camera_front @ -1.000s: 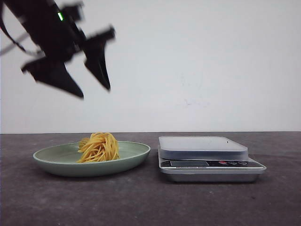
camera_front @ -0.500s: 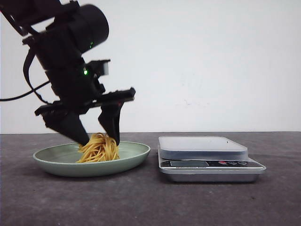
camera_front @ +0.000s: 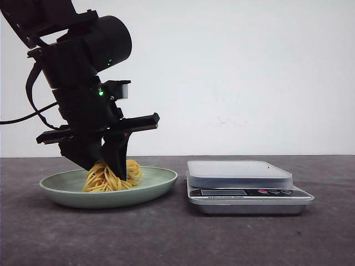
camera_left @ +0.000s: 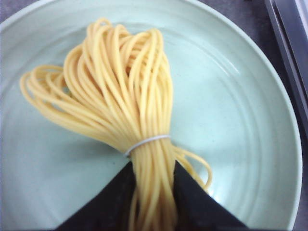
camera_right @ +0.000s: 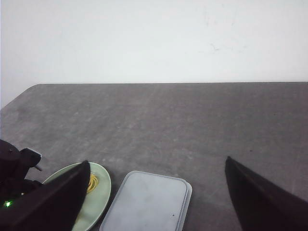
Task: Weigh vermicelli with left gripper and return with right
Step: 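Lower the left gripper onto the vermicelli bundle and close it, then lift the vermicelli with the left gripper and set it on the scale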
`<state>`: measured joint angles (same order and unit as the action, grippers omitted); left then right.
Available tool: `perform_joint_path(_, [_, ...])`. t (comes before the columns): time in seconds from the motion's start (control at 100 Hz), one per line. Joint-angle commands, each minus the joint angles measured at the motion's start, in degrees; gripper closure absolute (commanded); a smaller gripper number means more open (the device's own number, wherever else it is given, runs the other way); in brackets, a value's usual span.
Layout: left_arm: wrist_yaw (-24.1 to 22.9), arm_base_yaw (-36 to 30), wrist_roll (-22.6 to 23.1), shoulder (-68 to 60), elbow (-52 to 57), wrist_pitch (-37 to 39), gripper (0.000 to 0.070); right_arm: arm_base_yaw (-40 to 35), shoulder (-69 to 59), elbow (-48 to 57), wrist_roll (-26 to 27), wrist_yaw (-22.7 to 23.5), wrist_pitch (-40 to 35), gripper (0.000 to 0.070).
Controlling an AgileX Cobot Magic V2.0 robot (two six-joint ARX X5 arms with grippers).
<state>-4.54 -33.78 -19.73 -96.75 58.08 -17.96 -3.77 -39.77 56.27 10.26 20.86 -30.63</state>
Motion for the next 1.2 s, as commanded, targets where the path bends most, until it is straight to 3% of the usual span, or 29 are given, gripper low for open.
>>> perform_joint_path(0.0, [0.1, -0.6, -0.7, -0.9, 1.3, -0.3, 0.0698, -0.2, -0.2, 0.9, -0.6, 0.1, 0.5, 0.0133])
perform_joint_path(0.19, [2.5, -2.0, -0.9, 5.9, 1.4, 1.7, 0.0698, -0.2, -0.2, 0.9, -0.6, 0.1, 0.5, 0.0133])
perform_joint_path(0.36, [13.6, -4.3, -3.0, 12.9, 1.5, 10.0, 0.0697, -0.2, -0.2, 0.9, -0.6, 0.1, 0.5, 0.0133])
perform_joint_path(0.57, [22.1, -7.6, -10.3, 9.7, 5.4, 19.5, 0.0697, -0.2, -0.2, 0.9, -0.5, 0.1, 1.0, 0.0133])
perform_joint_path(0.92, [21.0, -9.3, -15.6, -8.0, 17.6, 19.3, 0.0697, -0.2, -0.2, 0.9, -0.5, 0.1, 1.4, 0.0133])
perform_joint_path(1.19, [18.8, -9.3, -15.1, -13.9, 18.2, 15.2, 0.0682, -0.2, -0.2, 0.9, -0.4, 0.1, 1.3, 0.0133])
